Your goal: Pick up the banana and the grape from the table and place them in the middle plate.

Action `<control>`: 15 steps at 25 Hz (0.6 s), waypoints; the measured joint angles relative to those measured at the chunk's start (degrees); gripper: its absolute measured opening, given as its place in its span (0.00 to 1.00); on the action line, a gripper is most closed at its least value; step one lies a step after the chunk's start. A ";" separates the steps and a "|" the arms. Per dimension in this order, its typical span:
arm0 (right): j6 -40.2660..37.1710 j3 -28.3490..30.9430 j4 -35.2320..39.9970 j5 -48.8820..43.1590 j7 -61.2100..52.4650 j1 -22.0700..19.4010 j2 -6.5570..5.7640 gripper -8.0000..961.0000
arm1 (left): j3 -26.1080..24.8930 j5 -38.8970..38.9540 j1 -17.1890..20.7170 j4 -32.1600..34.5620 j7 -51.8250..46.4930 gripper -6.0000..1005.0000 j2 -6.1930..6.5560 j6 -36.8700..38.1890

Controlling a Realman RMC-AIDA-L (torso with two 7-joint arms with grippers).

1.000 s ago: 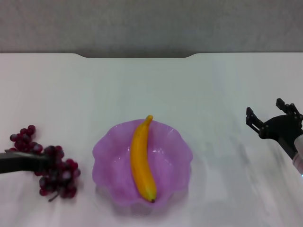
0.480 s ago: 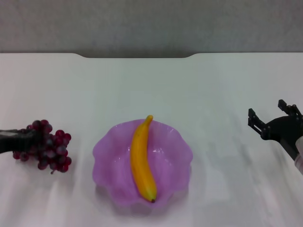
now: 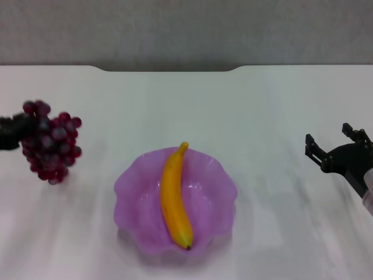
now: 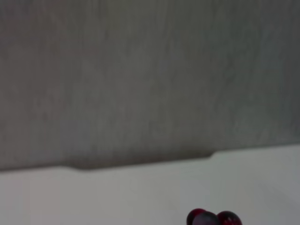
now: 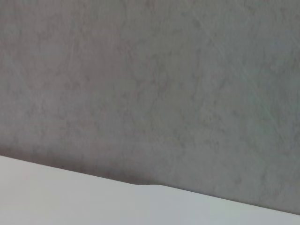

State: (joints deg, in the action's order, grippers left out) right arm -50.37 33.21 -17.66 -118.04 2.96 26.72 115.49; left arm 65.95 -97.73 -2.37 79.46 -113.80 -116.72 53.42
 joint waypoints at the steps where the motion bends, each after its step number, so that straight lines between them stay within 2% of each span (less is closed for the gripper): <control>1: 0.00 0.00 0.00 0.00 0.00 0.00 0.00 0.92 | -0.23 1.91 0.31 0.01 1.47 0.15 0.00 0.05; 9: 0.00 0.01 -0.01 0.00 -0.03 0.00 0.09 0.92 | -1.01 13.15 1.56 0.57 9.47 0.15 0.04 1.29; 15: 0.00 0.01 -0.01 0.01 -0.05 0.00 0.09 0.92 | -3.01 20.44 2.34 1.93 12.99 0.15 -0.01 7.12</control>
State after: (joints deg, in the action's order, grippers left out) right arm -50.36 33.22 -17.67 -118.03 2.91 26.72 115.57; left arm 62.94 -77.30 -0.03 81.39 -100.80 -116.73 60.54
